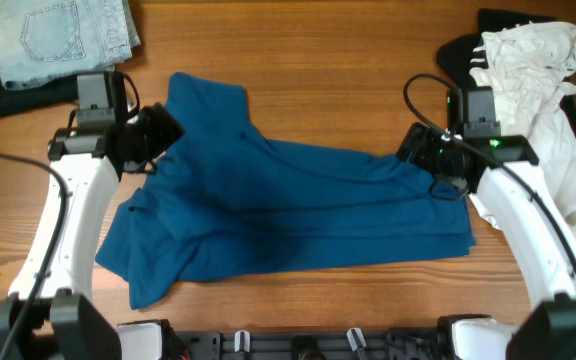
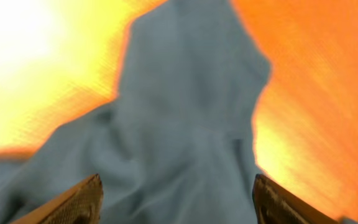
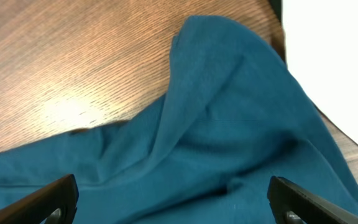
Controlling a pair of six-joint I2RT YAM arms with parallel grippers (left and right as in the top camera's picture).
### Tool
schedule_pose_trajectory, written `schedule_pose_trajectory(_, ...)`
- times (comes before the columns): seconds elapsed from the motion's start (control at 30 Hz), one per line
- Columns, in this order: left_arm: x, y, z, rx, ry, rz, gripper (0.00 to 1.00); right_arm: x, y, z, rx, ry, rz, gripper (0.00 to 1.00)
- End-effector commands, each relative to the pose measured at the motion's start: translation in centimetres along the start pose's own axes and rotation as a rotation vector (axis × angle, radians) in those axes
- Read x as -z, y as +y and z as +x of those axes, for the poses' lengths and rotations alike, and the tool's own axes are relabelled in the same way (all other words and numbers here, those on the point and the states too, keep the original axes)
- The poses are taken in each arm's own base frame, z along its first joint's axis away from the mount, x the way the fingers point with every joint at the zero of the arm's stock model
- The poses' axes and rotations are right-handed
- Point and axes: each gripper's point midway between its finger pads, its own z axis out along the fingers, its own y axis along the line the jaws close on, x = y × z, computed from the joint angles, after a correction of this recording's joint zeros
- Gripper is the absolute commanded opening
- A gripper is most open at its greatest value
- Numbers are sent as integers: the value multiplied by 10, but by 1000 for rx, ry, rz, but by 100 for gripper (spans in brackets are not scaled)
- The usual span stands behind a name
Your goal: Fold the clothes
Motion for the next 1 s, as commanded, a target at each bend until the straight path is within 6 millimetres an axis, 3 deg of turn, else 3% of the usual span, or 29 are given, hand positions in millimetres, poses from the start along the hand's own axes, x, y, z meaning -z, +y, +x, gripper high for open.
schedule_pose_trajectory(0.0, -24, -21, -8, -89, 46, 110, 80, -11, 12, -19, 58, 47, -77, 98)
schedule_pose_trajectory(0.13, -49, -43, -51, -182, -33, 141, 83, -25, 16, -40, 59, 49, -96, 99)
schedule_pose_trajectory(0.23, -70, -66, -92, -335, -122, 169, 78, -30, 16, -39, 89, 54, -94, 99)
schedule_pose_trajectory(0.37, -102, -65, -118, -370, -167, 127, 78, -30, 13, -33, 112, 78, -84, 99)
schedule_pose_trajectory(0.5, -128, -62, -125, -370, -180, 128, 76, -30, 11, -30, 110, 91, -74, 100)
schedule_pose_trajectory(0.73, -167, -36, -112, -392, -112, 86, 77, -30, 8, -24, 105, 119, -63, 100)
schedule_pose_trajectory(0.9, -181, -31, -109, -390, -99, 92, 77, -30, 5, -17, 101, 145, -52, 100)
schedule_pose_trajectory(0.97, -184, -31, -109, -391, -101, 95, 73, -29, 5, -16, 98, 150, -55, 99)
